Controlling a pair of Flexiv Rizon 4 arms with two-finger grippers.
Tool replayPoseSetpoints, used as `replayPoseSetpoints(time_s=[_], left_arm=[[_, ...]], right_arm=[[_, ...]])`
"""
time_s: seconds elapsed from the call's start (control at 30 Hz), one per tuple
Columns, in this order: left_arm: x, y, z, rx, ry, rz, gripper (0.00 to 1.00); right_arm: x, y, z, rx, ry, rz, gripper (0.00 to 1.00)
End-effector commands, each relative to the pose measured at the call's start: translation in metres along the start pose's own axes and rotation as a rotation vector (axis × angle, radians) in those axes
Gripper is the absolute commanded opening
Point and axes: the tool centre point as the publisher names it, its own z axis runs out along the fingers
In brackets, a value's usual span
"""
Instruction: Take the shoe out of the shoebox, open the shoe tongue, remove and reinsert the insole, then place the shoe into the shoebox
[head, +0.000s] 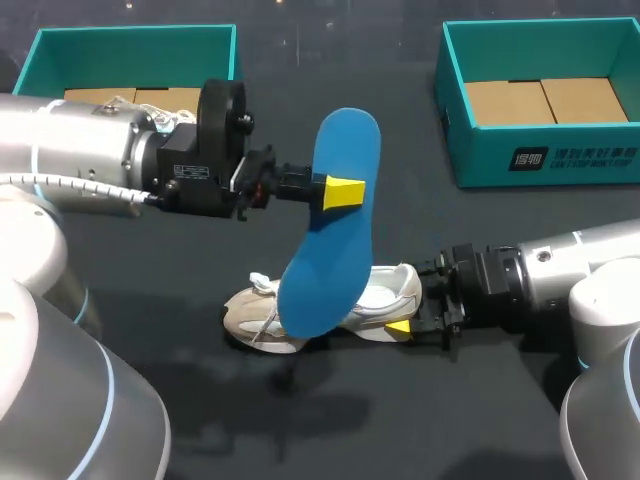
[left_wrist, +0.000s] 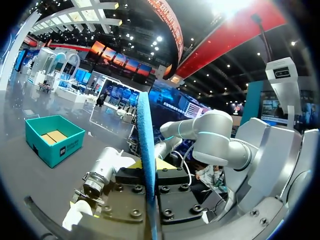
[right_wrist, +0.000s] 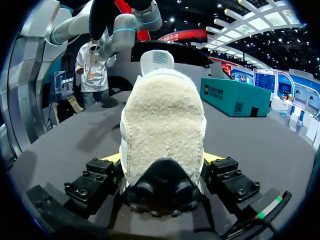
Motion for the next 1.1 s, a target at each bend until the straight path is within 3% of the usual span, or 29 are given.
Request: replayPoseSetpoints(time_s=[0.03,0.73,0.8,0.83,0.87,0.93,1.1], left_arm=[[0.020,0.011,-0.026,0.046,-0.025,0.002,0.00],[0.013,0.013,-0.029,0.053,-0.032,-0.002,0.00],[0.013,0.013,-0.029,0.053,-0.032,-0.002,0.00],[0.013,0.013,-0.029,0.053,-0.032,-0.002,0.00],[0.013,0.013,-0.029,0.053,-0.032,-0.002,0.00],[0.013,0.013,-0.029,0.053,-0.032,-0.002,0.00],[0.013,0.013,-0.029,0.053,-0.032,-0.002,0.00]], right_arm=[[0.002,0.001,0.000,0.004,-0.001,-0.001,0.00],[0.002,0.001,0.000,0.004,-0.001,-0.001,0.00],[-0.001,0.002,-0.002,0.033,-0.007,0.007,0.00],[-0.001,0.001,-0.003,0.039,-0.007,0.010,0.04],[-0.001,0.001,-0.005,0.045,-0.002,0.013,0.29],[-0.001,0.001,-0.008,0.061,-0.009,0.021,1.00],[0.000,-0.002,-0.017,0.104,0.002,0.048,1.00]])
